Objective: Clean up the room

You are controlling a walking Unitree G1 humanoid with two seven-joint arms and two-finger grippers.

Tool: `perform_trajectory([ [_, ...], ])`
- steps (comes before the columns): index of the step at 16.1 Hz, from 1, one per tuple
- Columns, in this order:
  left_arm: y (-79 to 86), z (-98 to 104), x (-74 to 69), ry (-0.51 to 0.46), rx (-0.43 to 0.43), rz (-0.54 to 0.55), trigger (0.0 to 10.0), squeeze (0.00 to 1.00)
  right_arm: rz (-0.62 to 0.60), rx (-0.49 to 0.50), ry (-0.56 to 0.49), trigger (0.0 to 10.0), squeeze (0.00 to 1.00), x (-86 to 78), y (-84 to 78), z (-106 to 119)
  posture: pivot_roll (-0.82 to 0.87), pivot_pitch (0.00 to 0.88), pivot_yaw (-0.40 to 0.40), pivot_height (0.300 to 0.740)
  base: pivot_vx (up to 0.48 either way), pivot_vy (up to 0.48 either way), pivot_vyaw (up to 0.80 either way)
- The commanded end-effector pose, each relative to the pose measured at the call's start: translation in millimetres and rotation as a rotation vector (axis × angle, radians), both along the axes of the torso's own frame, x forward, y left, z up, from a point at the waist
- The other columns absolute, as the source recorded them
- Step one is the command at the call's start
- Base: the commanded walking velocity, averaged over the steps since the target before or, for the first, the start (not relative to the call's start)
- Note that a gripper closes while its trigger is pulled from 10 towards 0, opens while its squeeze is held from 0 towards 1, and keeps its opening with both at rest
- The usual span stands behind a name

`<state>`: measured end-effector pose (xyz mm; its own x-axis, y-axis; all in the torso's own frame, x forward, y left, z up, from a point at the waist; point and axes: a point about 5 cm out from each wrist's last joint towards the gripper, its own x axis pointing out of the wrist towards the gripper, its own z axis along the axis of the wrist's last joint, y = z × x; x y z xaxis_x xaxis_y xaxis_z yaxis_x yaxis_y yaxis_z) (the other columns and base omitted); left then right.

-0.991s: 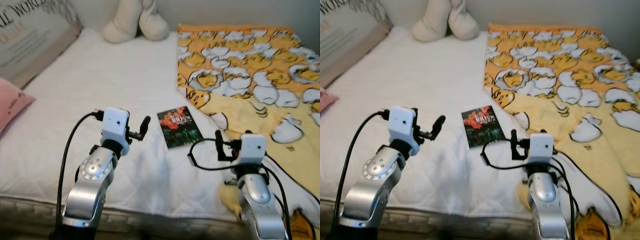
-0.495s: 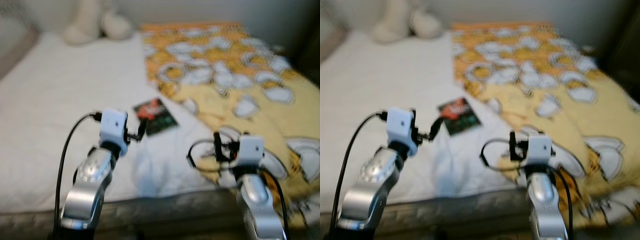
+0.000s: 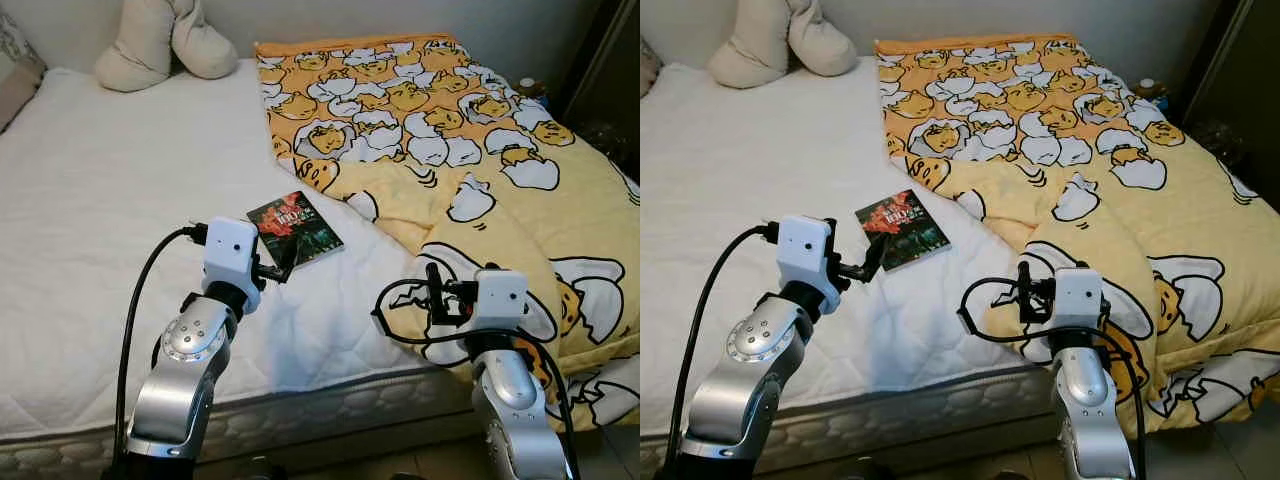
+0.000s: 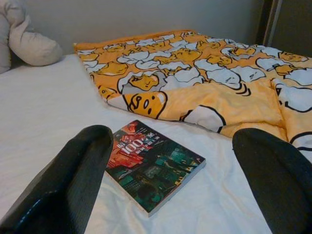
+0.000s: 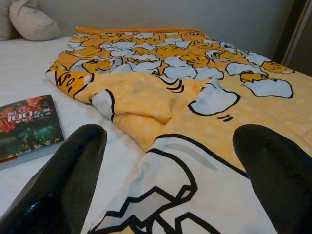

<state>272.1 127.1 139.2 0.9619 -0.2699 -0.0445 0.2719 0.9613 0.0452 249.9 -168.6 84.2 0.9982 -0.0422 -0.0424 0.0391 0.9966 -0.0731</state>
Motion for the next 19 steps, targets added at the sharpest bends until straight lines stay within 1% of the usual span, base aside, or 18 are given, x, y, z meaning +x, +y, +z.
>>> perform_trajectory([
  [1,1.8,3.4,1.8,-0.006,-0.007,0.01,10.0,0.0,0.018,-0.004,-0.021,10.0,0.0,3.0,3.0,4.9,-0.01,0.0,0.053,0.711,0.461,0.0,0.0],
  [3,-0.4,3.8,2.3,-0.006,-0.004,-0.001,10.0,0.0,0.018,-0.004,-0.02,10.0,0.0,2.9,2.9,4.8,-0.01,0.0,0.053,0.711,0.461,0.0,0.0],
  [5,-2.6,2.6,3.7,0.002,0.02,-0.006,10.0,0.0,0.019,-0.005,-0.02,10.0,0.0,3.0,3.1,4.7,-0.02,0.0,0.052,0.711,0.431,0.0,0.0],
  [7,-0.7,2.2,6.8,0.002,0.027,0.018,10.0,0.0,0.019,-0.006,-0.018,10.0,0.0,2.6,3.2,4.5,-0.02,0.0,0.052,0.711,0.0,0.0,0.0],
  [8,1.6,-3.2,13.2,0.042,0.023,0.045,10.0,0.0,0.021,-0.006,-0.016,10.0,0.0,1.8,3.6,4.1,-0.01,0.0,0.049,0.711,0.0,0.0,0.0],
  [9,2.2,-5.8,16.8,0.065,-0.001,0.051,10.0,0.0,0.022,-0.005,-0.016,10.0,0.0,1.3,3.9,4.2,-0.01,0.0,0.044,0.711,0.0,0.0,0.0],
  [10,6.6,-17.4,29.8,0.115,0.0,0.065,10.0,0.0,0.027,-0.004,-0.014,10.0,0.0,-0.3,5.0,4.4,-0.01,0.0,0.041,0.711,0.0,0.0,0.0],
  [11,10.0,-23.3,41.5,0.136,-0.009,0.063,10.0,0.0,0.031,-0.004,-0.012,10.0,0.0,-3.2,5.6,4.8,-0.02,0.0,0.038,0.711,0.0,0.0,0.0],
  [12,12.8,-28.2,54.5,0.156,-0.028,0.061,10.0,0.0,0.035,-0.004,-0.001,10.0,0.0,-7.6,5.5,3.8,-0.03,0.0,0.035,0.711,0.0,0.0,0.0],
  [13,13.2,-31.0,61.2,0.173,-0.028,0.059,10.0,0.0,0.038,-0.007,0.007,10.0,0.0,-10.7,5.3,3.0,-0.04,0.001,0.037,0.711,0.0,0.0,0.0],
  [14,12.3,-32.1,72.0,0.193,-0.039,0.049,10.0,0.0,0.042,-0.012,0.018,10.0,0.0,-18.3,4.7,2.9,-0.07,0.029,0.042,0.711,0.0,0.0,0.0],
  [15,11.1,-31.7,78.7,0.209,-0.059,0.048,10.0,0.0,0.039,-0.018,0.022,10.0,0.0,-22.3,3.0,3.0,-0.08,0.042,0.044,0.711,0.0,0.0,0.0],
  [16,8.6,-30.8,88.5,0.233,-0.103,0.05,10.0,0.0,0.032,-0.029,0.03,10.0,0.0,-27.9,-0.3,3.5,-0.09,0.059,0.048,0.711,0.0,0.0,0.0],
  [17,7.6,-30.6,92.6,0.24,-0.119,0.056,10.0,0.0,0.026,-0.033,0.034,10.0,0.0,-30.5,-1.9,3.7,-0.1,0.067,0.048,0.711,0.0,0.0,0.0],
  [19,3.5,-31.7,101.2,0.26,-0.155,0.062,10.0,0.0,0.019,-0.044,0.044,10.0,0.0,-46.4,-4.2,8.7,-0.14,0.122,0.041,0.711,0.0,0.0,0.0],
])
